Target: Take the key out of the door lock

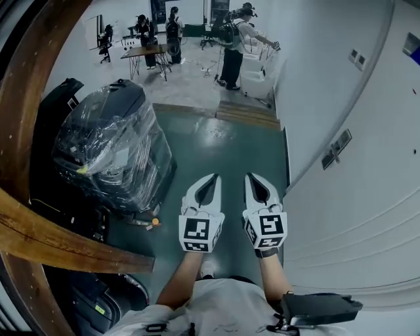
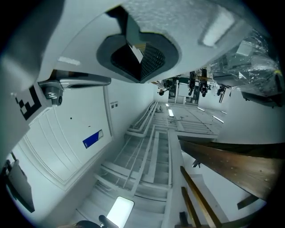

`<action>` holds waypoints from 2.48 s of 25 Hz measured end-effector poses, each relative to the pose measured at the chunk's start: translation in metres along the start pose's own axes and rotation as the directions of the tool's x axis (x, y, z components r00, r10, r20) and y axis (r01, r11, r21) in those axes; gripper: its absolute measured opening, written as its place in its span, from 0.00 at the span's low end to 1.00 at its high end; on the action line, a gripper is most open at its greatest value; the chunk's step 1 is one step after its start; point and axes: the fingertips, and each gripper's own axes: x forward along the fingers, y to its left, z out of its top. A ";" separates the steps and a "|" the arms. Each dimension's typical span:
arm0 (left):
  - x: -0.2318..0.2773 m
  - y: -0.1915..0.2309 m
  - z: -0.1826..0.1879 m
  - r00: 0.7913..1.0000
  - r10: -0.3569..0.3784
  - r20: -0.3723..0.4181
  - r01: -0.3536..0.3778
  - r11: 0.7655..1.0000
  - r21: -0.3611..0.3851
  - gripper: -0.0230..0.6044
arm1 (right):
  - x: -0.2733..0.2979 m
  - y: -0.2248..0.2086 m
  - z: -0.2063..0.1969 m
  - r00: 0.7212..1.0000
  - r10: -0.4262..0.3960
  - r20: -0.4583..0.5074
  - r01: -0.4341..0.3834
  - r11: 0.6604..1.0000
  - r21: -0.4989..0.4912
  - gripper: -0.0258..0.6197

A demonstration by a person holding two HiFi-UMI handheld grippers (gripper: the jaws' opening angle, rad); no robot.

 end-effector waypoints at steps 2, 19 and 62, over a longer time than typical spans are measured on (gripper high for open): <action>0.017 0.007 0.000 1.000 0.005 -0.012 -0.005 1.000 -0.024 0.04 | 0.012 -0.008 -0.002 0.999 0.001 -0.033 0.000 1.000 0.013 0.05; 0.278 0.097 -0.062 0.993 -0.060 -0.106 0.059 0.998 -0.011 0.04 | 0.265 -0.147 -0.034 1.000 -0.011 0.004 0.011 0.993 0.116 0.05; 0.647 -0.457 -0.088 -0.198 -0.979 0.039 0.976 -0.201 -0.086 0.04 | 0.052 -0.637 -0.068 -0.052 -0.995 -0.085 0.999 -0.052 -0.002 0.05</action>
